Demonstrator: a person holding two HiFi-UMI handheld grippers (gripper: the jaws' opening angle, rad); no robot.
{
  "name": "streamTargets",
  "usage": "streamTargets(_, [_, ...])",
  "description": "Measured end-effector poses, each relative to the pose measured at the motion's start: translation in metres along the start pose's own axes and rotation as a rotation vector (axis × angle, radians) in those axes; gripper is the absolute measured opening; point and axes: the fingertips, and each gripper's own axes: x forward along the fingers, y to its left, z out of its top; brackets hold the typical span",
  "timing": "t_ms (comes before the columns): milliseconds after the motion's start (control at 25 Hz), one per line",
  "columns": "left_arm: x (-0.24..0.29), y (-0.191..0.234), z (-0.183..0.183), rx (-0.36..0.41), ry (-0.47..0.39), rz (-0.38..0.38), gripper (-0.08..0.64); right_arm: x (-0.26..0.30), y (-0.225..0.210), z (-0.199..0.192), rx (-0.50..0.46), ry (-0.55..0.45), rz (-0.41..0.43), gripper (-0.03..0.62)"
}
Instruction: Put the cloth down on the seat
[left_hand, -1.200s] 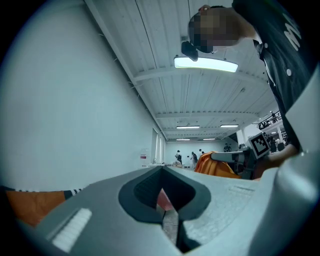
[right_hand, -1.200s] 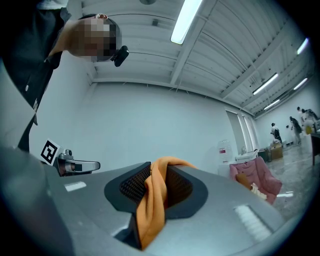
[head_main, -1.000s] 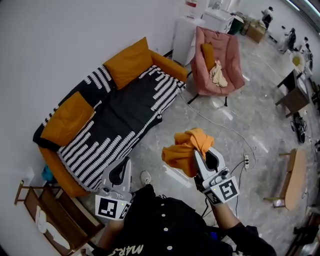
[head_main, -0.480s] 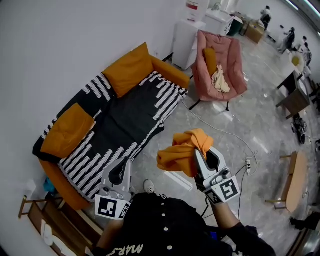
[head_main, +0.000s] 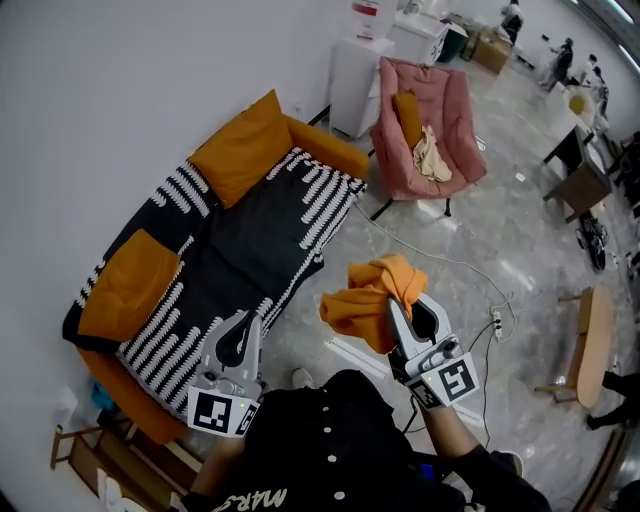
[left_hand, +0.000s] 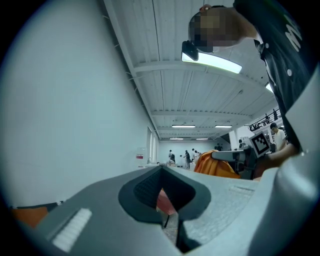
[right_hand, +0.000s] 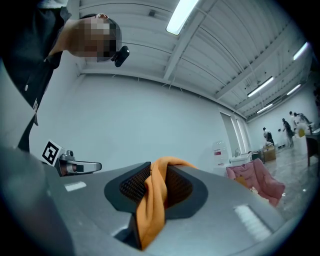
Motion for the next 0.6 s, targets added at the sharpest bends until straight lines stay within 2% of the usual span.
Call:
streamTargets(320, [0.012, 0.019, -0.011, -0.012, 0.03, -0.007, 0.0, 0.007, -0.008, -0.011, 0.021, 0.03, -0.034, 0.109])
streamTargets(600, [0.044, 0.026, -0.017, -0.013, 0.037, -0.027, 0.0, 0.028, -0.03, -0.015, 0.018, 0.028, -0.042, 0.109])
